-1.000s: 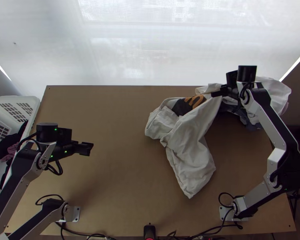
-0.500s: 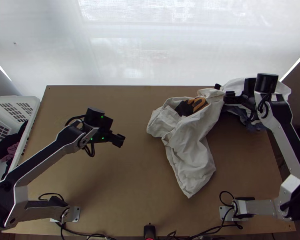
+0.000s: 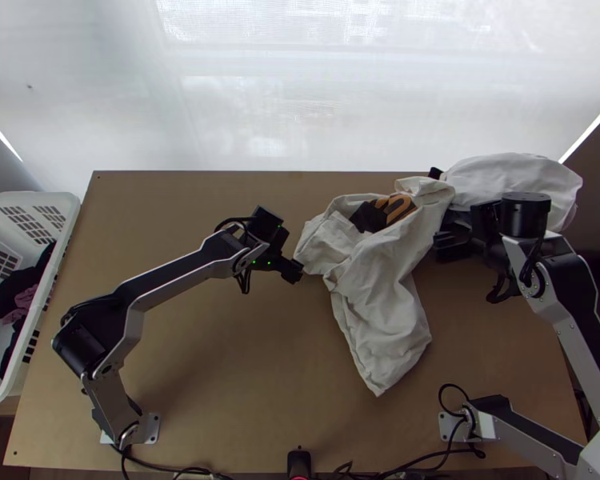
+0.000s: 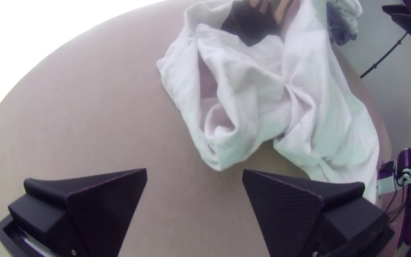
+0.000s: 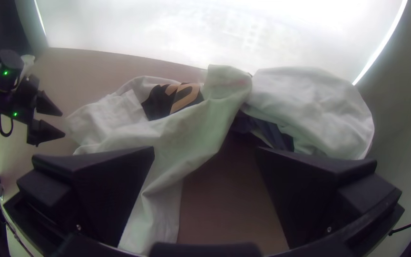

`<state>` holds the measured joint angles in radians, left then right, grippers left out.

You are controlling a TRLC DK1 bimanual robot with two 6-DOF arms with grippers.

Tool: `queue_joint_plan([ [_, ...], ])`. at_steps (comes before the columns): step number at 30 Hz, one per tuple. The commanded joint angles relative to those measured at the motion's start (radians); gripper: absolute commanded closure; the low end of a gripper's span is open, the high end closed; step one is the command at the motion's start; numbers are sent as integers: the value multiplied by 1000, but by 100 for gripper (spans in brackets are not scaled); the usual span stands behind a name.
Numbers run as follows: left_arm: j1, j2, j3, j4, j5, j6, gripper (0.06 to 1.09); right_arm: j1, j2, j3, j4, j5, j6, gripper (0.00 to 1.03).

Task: Fold the t-shirt

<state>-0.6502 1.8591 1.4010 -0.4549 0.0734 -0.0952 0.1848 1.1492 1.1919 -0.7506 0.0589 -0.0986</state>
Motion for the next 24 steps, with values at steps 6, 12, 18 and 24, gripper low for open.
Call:
queue_joint_plan([
  [6,-19,180,194,-8,-9,-28,33,45,-62,-98,-46,1,-27,5],
  [12,-29,189,205,-19,3,-43,105,50,-66,-118,-46,-1,-32,5],
  [18,-12,143,199,-54,8,-38,105,59,-65,-110,-38,-1,-29,5],
  [24,40,51,174,-76,8,-41,105,71,-65,-107,-35,-1,-27,5],
])
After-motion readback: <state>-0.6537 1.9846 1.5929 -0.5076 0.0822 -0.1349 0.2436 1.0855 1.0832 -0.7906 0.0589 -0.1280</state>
